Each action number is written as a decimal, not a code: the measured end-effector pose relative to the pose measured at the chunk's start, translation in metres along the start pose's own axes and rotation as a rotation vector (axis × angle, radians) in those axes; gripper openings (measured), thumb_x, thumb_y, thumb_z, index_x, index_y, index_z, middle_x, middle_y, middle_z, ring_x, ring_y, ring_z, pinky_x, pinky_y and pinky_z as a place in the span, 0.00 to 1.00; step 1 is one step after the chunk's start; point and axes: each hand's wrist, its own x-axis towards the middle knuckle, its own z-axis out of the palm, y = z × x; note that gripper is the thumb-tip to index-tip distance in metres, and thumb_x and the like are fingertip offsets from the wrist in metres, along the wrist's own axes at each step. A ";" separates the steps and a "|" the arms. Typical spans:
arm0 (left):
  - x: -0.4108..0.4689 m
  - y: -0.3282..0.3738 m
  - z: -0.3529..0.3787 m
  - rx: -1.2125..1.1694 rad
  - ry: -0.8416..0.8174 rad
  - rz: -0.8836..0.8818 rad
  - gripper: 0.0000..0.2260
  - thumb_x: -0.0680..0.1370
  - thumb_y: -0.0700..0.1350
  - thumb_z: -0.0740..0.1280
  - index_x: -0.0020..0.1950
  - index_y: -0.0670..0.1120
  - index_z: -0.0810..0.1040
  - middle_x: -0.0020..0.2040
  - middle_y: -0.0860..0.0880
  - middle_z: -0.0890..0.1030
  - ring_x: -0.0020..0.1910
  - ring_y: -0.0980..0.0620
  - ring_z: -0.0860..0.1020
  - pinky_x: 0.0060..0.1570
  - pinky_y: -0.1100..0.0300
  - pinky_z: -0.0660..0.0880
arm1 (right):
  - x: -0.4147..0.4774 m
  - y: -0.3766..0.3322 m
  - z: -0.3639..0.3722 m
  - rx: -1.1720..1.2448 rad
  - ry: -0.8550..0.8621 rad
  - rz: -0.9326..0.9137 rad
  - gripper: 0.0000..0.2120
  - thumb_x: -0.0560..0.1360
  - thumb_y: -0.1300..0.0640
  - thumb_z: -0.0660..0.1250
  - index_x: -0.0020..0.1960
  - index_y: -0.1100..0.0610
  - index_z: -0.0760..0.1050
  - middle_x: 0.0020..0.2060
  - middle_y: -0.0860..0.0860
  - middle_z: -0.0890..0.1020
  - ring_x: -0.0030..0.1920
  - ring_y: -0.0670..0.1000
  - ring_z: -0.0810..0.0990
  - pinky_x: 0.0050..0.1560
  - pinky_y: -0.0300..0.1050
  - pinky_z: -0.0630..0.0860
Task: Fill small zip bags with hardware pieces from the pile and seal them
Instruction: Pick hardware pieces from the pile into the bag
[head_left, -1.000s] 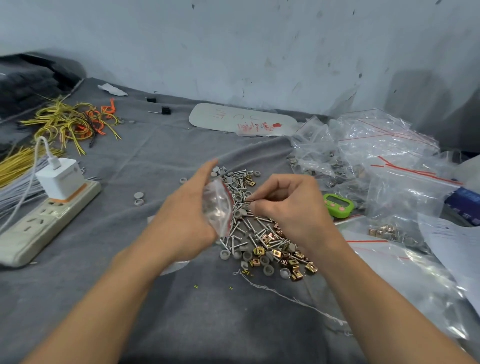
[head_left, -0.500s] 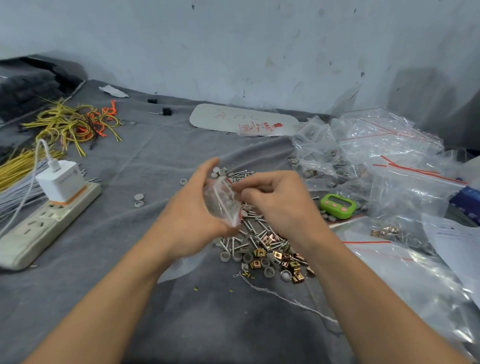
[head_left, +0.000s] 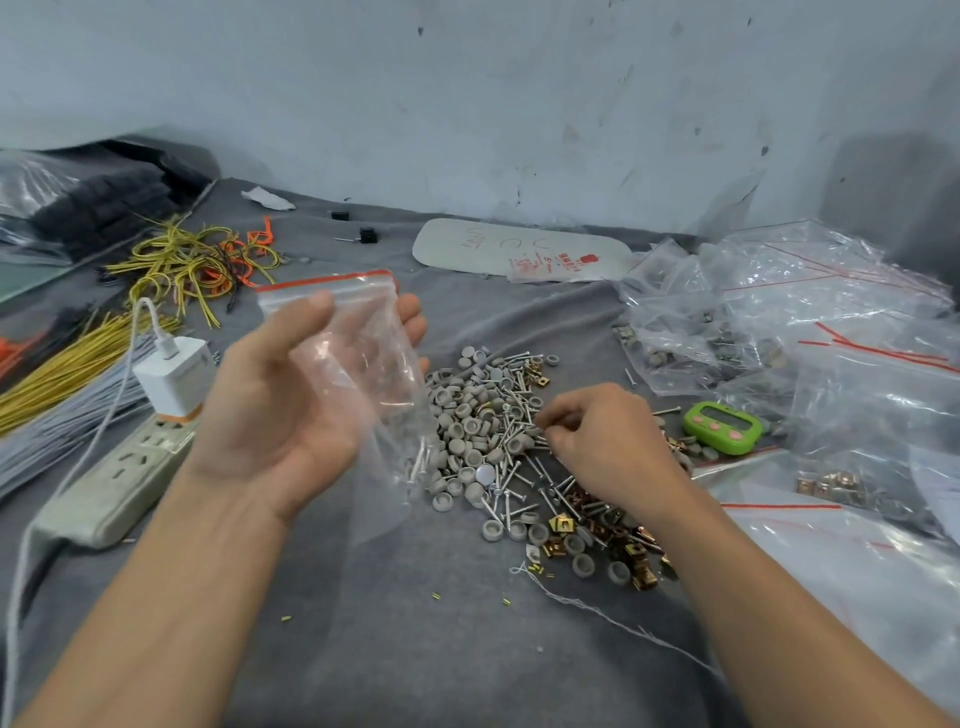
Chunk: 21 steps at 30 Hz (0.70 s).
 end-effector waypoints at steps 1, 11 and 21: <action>-0.001 0.003 -0.002 -0.042 -0.029 -0.013 0.26 0.72 0.52 0.67 0.65 0.38 0.81 0.67 0.40 0.80 0.67 0.43 0.79 0.67 0.44 0.71 | 0.003 0.001 0.001 -0.016 0.002 0.004 0.10 0.77 0.57 0.70 0.52 0.44 0.86 0.37 0.39 0.83 0.34 0.36 0.79 0.30 0.23 0.68; 0.002 0.009 0.003 0.174 0.284 0.316 0.22 0.68 0.44 0.70 0.63 0.45 0.80 0.55 0.49 0.84 0.51 0.57 0.83 0.52 0.62 0.78 | 0.052 0.012 0.020 -0.172 -0.177 0.032 0.27 0.83 0.60 0.60 0.81 0.56 0.62 0.80 0.54 0.63 0.79 0.58 0.61 0.79 0.54 0.60; 0.025 -0.042 0.004 1.779 0.396 0.287 0.49 0.66 0.54 0.73 0.80 0.60 0.46 0.71 0.52 0.73 0.66 0.47 0.73 0.65 0.49 0.65 | 0.090 -0.013 0.026 -0.222 -0.226 -0.005 0.30 0.78 0.67 0.59 0.78 0.50 0.68 0.73 0.55 0.76 0.69 0.58 0.75 0.66 0.49 0.72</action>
